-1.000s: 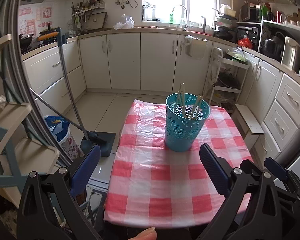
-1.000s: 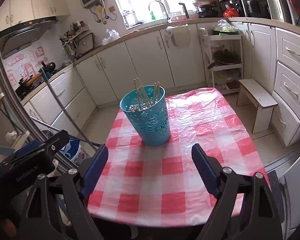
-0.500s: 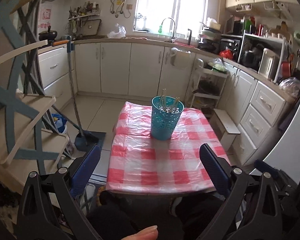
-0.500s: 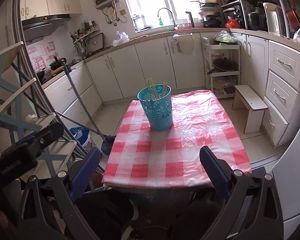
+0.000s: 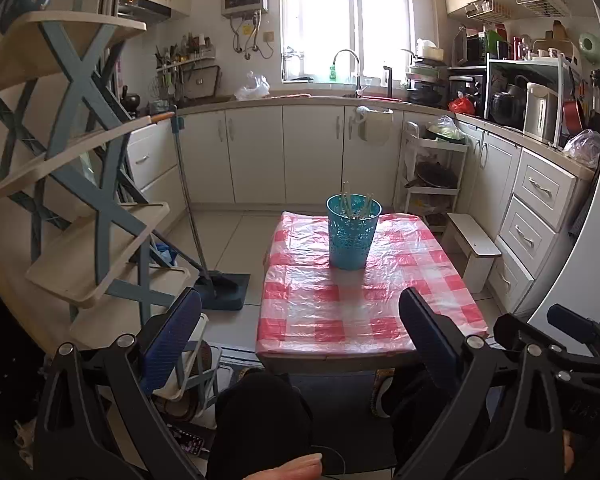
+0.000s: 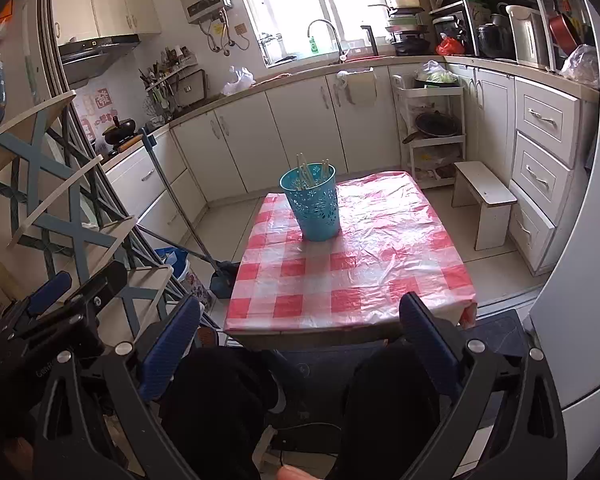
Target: Organize utensils
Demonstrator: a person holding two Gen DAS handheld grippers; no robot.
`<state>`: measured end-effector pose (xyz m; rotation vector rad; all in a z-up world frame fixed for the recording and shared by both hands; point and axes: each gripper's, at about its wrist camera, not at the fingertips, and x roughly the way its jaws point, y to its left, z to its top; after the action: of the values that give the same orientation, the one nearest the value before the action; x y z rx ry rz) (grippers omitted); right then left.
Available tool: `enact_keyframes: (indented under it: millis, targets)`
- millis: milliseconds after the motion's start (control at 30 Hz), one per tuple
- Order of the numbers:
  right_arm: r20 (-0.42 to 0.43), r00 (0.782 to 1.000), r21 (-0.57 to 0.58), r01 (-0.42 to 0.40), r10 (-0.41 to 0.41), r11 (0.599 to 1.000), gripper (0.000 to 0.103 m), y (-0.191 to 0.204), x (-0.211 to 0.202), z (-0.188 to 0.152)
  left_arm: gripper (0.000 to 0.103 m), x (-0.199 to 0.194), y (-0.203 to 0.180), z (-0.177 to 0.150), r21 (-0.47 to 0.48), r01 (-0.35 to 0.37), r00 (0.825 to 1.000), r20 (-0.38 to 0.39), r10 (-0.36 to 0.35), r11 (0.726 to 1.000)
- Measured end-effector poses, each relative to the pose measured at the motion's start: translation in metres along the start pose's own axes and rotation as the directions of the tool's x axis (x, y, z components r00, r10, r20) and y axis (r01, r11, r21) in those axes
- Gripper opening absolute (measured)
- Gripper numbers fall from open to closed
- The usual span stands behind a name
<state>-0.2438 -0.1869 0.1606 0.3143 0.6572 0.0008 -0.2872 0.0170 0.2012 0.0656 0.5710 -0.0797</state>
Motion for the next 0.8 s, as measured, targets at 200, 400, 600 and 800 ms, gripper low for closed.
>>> enact_keyframes:
  millis: [200, 400, 600, 800]
  targets:
    - [0.005, 1.0, -0.013, 0.01, -0.01, 1.0, 0.096, 0.004, -0.022, -0.015, 0.095, -0.037, 0.007, -0.009, -0.013, 0.018, 1.0, 0.018, -0.018, 1.0]
    - [-0.003, 1.0, 0.0, 0.006, -0.006, 1.0, 0.096, 0.005, -0.039, -0.024, 0.095, -0.055, 0.008, -0.017, -0.023, 0.054, 0.998, -0.02, -0.054, 0.998]
    - [0.002, 1.0, 0.022, -0.029, 0.029, 0.999, 0.096, 0.008, -0.063, -0.035, 0.095, -0.057, 0.011, -0.024, -0.037, 0.168, 0.98, -0.104, -0.171, 0.985]
    - [0.026, 0.999, -0.007, -0.03, 0.03, 1.0, 0.096, 0.019, -0.084, -0.052, 0.095, -0.067, 0.015, -0.033, -0.037, 0.147, 0.984, -0.096, -0.15, 0.988]
